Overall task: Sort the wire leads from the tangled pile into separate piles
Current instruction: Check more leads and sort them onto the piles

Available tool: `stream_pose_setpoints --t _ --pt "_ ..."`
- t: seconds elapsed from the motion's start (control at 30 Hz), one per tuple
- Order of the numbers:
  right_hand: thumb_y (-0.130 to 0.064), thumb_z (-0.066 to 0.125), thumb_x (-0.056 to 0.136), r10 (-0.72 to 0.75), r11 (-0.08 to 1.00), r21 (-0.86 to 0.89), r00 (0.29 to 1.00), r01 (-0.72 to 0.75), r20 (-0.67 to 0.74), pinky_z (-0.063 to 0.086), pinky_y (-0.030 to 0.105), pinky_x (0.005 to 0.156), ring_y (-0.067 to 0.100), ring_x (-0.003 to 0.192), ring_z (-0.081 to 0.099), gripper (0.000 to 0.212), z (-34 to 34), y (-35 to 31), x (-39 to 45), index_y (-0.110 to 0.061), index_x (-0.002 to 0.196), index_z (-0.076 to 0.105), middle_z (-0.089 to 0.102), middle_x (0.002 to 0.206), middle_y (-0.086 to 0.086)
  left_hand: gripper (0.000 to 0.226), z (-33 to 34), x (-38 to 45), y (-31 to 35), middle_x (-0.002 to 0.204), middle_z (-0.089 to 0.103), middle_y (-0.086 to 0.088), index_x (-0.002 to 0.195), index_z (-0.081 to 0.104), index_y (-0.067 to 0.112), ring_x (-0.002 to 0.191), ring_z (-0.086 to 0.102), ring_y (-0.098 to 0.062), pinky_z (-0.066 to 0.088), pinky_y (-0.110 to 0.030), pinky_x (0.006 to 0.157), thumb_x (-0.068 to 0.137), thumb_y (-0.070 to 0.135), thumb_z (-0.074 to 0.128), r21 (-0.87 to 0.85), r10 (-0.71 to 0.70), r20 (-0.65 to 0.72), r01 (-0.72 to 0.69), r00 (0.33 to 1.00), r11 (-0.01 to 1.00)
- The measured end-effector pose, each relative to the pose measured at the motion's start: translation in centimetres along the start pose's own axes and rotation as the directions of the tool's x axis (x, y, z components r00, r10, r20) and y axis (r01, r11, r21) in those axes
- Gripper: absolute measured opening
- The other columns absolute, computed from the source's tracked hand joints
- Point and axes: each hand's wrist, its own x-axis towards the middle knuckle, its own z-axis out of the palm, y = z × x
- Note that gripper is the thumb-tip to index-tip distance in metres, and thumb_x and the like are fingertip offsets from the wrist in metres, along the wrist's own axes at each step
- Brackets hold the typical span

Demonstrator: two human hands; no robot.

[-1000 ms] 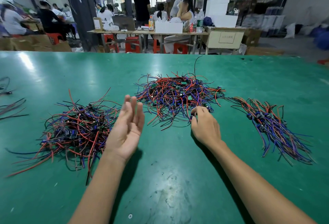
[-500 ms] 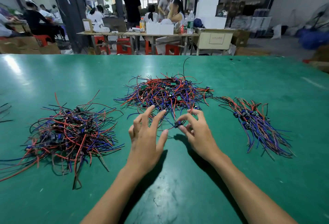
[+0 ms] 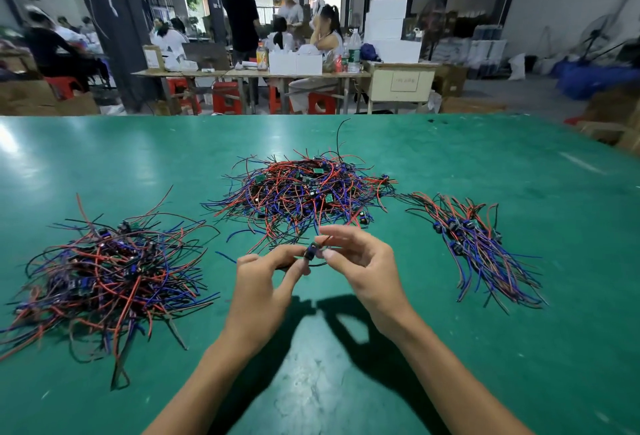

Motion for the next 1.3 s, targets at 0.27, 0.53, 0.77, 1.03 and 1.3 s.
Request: stream_pose_setpoints --t 0.27,0.53,0.77,1.03,1.3 --pt "-0.017 0.074 0.089 0.243 0.970 0.030 0.970 -0.242 -0.024 0.053 0.018 0.066 0.008 0.070 0.066 0.024 0.2 0.6 0.1 -0.016 0.112 0.068 0.075 0.084 -0.002 0.021 -0.4 0.3 0.1 0.081 0.074 0.015 0.108 0.078 0.026 0.057 0.065 -0.011 0.051 -0.024 0.061 0.091 0.016 0.073 -0.201 -0.224 0.092 0.238 0.970 0.950" --pt "-0.020 0.069 0.094 0.220 0.975 0.035 0.972 -0.218 -0.083 0.052 0.016 0.065 0.009 0.069 0.067 0.012 -0.4 1.2 0.3 -0.013 0.095 0.079 0.077 0.081 0.002 0.026 -0.6 0.5 0.1 0.074 0.073 0.010 0.097 0.078 0.025 0.063 0.061 0.001 0.047 -0.012 0.064 0.097 0.005 0.061 -0.275 -0.347 0.209 0.396 0.914 0.876" --pt "-0.017 0.074 0.089 0.130 0.991 -0.014 0.987 -0.132 -0.097 0.049 0.014 0.061 0.007 0.063 0.063 0.010 -0.4 1.5 0.3 -0.012 0.083 0.078 0.076 0.079 -0.002 0.023 -0.8 0.3 0.6 0.095 0.075 -0.008 0.100 0.074 0.012 0.073 0.066 -0.012 0.054 -0.028 0.079 0.098 -0.002 0.056 -0.186 -0.328 0.370 0.415 0.869 0.890" --pt "-0.019 0.069 0.093 0.074 0.992 -0.105 0.997 -0.076 -0.024 0.049 0.014 0.065 0.007 0.069 0.066 0.010 -1.2 1.3 0.4 -0.016 0.094 0.079 0.076 0.080 -0.004 0.011 -1.1 0.1 1.9 0.089 0.070 -0.014 0.101 0.068 0.004 0.067 0.069 -0.019 0.061 -0.033 0.077 0.099 0.003 0.057 -0.429 -0.398 0.469 0.597 0.788 0.678" --pt "-0.015 0.072 0.092 0.032 0.992 -0.122 0.999 -0.032 0.003 0.051 0.015 0.066 0.003 0.067 0.066 0.012 -0.8 1.2 0.3 -0.022 0.087 0.080 0.078 0.090 -0.002 0.006 -1.2 0.1 1.1 0.074 0.077 -0.001 0.085 0.079 0.013 0.066 0.069 -0.008 0.053 -0.015 0.066 0.082 0.007 0.080 -0.236 -0.422 0.252 0.478 0.871 0.846"
